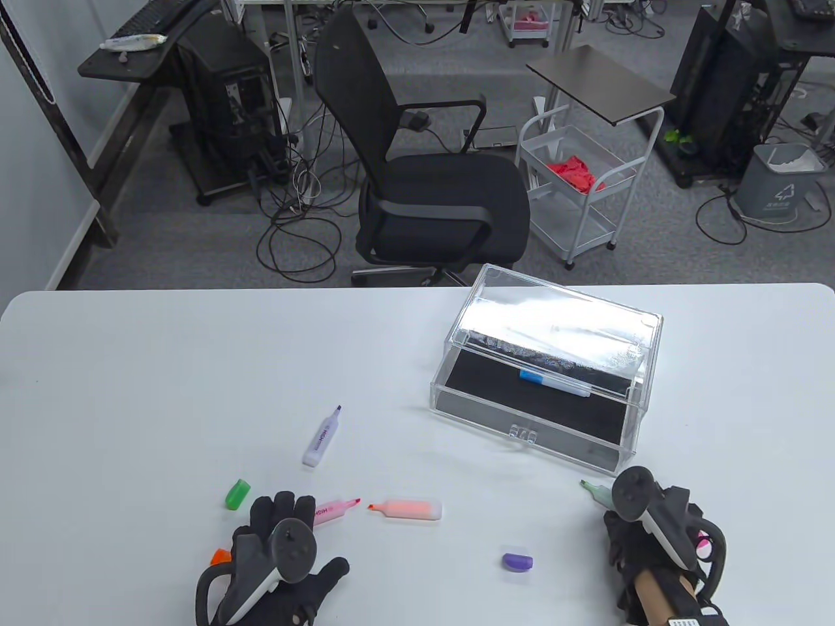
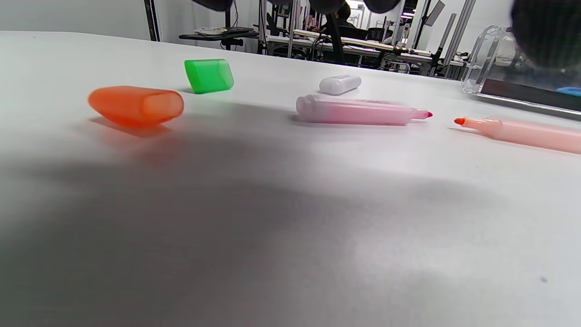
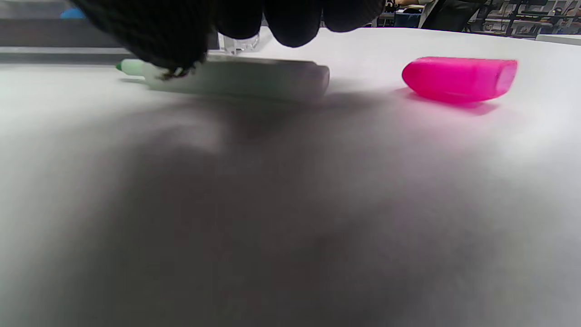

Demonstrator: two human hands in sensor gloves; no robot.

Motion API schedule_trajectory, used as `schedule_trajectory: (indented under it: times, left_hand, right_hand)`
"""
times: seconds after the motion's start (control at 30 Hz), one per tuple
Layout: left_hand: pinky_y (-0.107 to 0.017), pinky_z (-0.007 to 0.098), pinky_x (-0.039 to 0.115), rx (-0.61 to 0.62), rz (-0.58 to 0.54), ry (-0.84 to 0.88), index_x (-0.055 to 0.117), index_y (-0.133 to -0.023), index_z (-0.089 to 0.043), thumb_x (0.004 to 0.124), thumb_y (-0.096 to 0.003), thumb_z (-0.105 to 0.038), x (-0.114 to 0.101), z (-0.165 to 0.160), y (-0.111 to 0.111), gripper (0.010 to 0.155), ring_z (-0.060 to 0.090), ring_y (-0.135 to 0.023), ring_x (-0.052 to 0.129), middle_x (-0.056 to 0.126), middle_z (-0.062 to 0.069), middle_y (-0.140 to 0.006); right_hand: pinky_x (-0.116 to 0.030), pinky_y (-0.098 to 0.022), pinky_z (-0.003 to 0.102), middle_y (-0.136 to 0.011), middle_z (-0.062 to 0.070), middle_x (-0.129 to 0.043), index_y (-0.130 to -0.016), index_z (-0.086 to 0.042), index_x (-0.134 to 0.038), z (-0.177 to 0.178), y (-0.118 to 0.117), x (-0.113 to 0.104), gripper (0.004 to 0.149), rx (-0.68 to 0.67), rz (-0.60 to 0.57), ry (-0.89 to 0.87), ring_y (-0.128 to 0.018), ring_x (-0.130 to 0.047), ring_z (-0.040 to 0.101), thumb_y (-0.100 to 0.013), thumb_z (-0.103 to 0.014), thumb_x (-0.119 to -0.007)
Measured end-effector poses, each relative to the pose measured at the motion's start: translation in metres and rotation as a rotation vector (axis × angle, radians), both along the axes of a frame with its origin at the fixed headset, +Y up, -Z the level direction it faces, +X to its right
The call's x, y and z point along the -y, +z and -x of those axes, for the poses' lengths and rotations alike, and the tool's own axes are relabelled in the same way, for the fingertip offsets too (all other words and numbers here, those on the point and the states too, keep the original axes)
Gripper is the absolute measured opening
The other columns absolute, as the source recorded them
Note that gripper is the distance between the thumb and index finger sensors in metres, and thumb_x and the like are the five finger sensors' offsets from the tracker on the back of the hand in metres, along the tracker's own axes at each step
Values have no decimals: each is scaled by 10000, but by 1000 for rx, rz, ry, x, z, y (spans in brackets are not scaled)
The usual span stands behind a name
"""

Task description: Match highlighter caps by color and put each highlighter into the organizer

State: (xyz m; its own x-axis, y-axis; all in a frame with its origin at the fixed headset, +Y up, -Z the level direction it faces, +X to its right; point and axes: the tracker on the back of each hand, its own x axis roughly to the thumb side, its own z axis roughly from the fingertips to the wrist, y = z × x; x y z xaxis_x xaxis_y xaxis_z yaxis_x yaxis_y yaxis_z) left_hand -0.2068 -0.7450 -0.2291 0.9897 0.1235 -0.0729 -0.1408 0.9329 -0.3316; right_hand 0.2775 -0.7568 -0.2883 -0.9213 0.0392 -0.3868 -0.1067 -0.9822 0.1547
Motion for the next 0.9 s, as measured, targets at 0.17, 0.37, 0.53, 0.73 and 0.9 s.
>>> schedule_trajectory:
  times: [0.17, 0.37, 0.53, 0.73, 0.9]
  left_hand:
    - [-831, 524, 262, 4, 2, -1, 74, -1085, -424, 546, -354, -856, 1, -1, 0, 971, 257, -1157, 46, 14, -113, -1178]
    - [-836, 511, 267, 5, 4, -6, 77, -1085, -422, 547, -354, -855, 1, -2, -1, 971, 258, -1157, 52, 18, -111, -1178]
    - [-838, 498, 272, 11, 5, -10, 81, -1087, -419, 547, -354, -855, 2, -4, 0, 972, 259, -1157, 58, 22, -110, -1179]
    - [-839, 496, 275, 11, 7, -7, 85, -1087, -418, 546, -354, -855, 2, -4, 0, 970, 260, -1158, 62, 25, -109, -1180]
    - [-839, 495, 278, 13, 10, -6, 86, -1088, -418, 545, -354, -854, 3, -4, 0, 969, 260, -1158, 64, 27, -111, -1180]
  right_hand:
    - [-364, -714, 672, -1082, 74, -557, -979, -261, -585, 3, -7, 7, 633, 2, 31, 28, -1004, -532, 366, -404, -379, -821]
    - [-407, -711, 667, -1060, 78, -594, -966, -262, -607, 7, -14, 11, 606, -3, 45, 65, -977, -600, 353, -407, -351, -823]
    - [-479, -698, 646, -1019, 77, -629, -949, -248, -633, 10, -18, 12, 573, -2, 57, 84, -930, -676, 333, -411, -328, -811]
    - [-508, -686, 644, -979, 100, -648, -940, -200, -601, 12, -19, 14, 577, -41, 94, 121, -885, -703, 328, -412, -336, -787]
    - [-506, -673, 639, -965, 115, -616, -941, -174, -526, 15, -20, 14, 602, -74, 152, 122, -867, -690, 335, -411, -353, -749]
